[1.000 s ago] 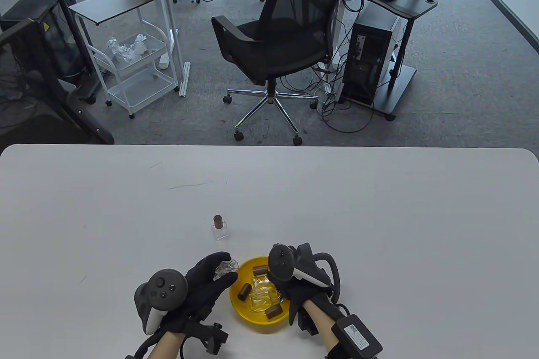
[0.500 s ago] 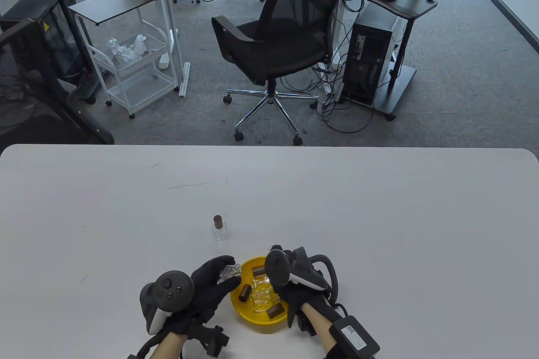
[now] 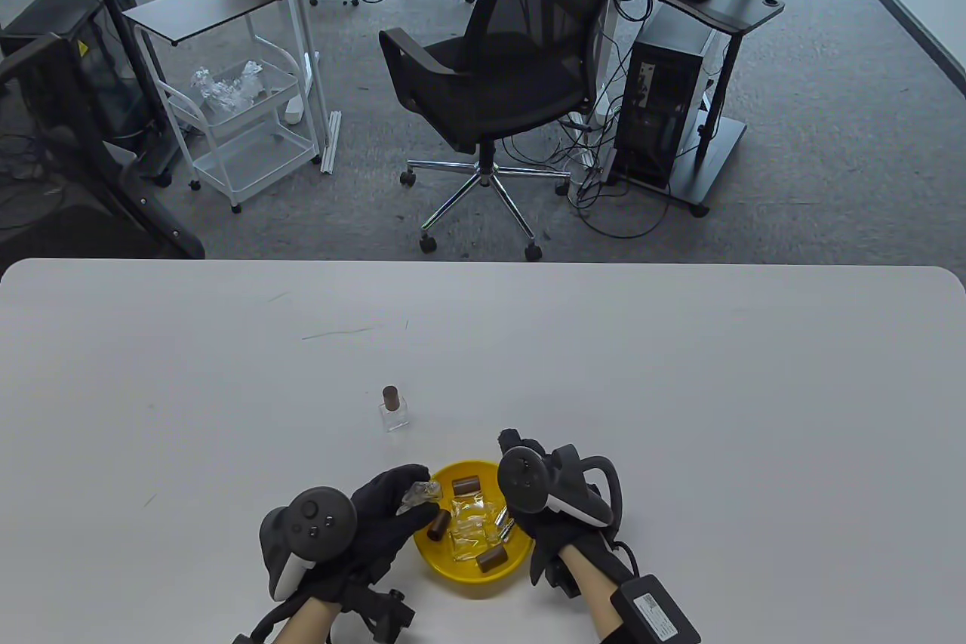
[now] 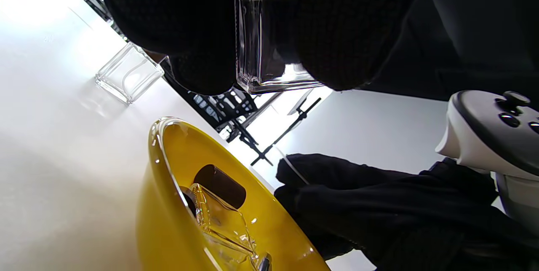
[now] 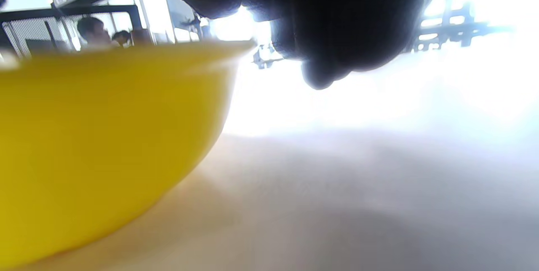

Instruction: Assemble perfume bottles from components

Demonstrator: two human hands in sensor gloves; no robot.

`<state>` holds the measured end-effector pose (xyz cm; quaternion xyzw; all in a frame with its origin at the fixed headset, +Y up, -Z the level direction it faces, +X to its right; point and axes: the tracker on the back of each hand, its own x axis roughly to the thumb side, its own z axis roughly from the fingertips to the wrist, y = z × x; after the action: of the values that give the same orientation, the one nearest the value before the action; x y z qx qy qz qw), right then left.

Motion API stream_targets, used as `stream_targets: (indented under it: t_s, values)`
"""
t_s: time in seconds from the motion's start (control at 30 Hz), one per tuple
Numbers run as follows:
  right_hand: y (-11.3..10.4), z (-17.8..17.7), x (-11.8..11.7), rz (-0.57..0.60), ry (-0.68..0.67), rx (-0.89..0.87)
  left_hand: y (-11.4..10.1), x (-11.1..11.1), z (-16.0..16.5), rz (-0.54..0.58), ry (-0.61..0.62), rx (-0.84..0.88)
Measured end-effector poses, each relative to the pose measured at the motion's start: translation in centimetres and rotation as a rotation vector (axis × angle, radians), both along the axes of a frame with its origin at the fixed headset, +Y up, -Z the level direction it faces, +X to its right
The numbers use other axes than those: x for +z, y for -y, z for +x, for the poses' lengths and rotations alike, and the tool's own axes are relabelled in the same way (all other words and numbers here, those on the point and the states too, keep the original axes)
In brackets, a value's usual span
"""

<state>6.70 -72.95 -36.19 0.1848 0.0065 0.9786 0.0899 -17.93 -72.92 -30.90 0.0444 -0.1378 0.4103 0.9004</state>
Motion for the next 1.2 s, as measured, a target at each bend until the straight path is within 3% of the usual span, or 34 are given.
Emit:
stream_targets:
  t_s: [0.3,0.7,1.2]
  values:
    - [-2.0,2.4,3.6,0.163,-0.042,-0.133,0.4,0.2,0.9,-0.013,0.030,-0.015]
    - [-2.8,1.3,7.5,0.359,-0.176,-0.148,0.3,0.6,1.8,0.021,0.059,-0.040]
    - [-2.6,0.0,8.3,0.379,-0.223,-0.055,0.5,0.6,2.2,0.062,0.084,-0.076]
